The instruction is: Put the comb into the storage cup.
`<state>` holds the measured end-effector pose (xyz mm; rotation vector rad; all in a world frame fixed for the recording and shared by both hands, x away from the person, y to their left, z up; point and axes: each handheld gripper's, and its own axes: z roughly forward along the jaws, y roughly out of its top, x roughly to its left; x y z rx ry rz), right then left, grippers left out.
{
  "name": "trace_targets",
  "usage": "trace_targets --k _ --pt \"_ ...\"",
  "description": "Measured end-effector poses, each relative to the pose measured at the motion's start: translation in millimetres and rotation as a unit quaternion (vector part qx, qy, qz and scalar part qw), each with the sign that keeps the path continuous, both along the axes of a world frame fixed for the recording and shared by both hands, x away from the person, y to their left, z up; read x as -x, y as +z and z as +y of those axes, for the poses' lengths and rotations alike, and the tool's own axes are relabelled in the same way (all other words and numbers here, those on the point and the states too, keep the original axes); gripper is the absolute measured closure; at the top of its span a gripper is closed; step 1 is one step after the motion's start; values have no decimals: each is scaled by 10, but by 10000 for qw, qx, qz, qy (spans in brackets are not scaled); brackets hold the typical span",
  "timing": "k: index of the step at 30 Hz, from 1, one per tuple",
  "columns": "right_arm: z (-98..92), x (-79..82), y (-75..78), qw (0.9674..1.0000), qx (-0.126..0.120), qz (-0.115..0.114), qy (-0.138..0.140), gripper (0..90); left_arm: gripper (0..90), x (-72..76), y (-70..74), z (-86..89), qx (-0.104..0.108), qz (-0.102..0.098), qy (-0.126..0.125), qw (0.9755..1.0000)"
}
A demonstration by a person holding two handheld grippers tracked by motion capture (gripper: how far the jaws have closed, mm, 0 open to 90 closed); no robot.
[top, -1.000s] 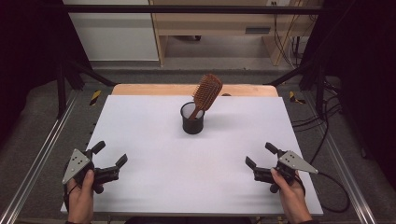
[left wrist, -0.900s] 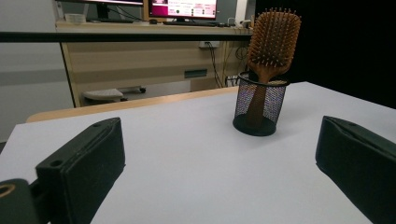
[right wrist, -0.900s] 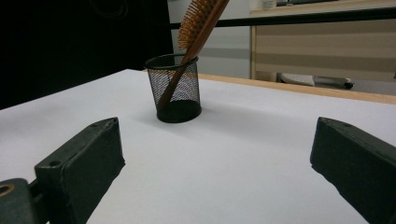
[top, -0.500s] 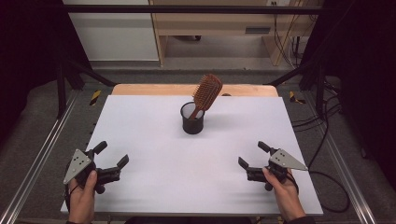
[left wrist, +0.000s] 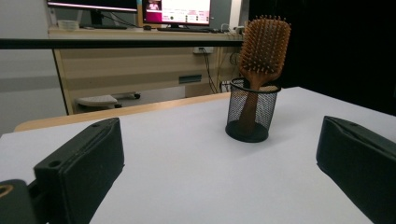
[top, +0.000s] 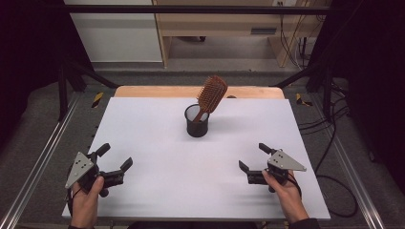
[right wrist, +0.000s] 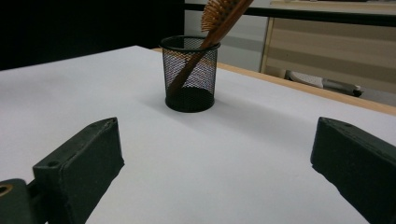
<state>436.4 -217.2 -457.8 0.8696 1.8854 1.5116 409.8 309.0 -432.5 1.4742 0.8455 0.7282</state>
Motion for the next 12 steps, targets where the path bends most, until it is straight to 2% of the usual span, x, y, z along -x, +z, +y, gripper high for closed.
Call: trace_targets --k 8,12 --pt "52 -22 -14 9996 181 135 141 27 10 -7 -2 29 49 1 56 10000" --pt "0 -17 -18 9997 107 209 104 28 13 -23 -20 45 85 80 129 9998"
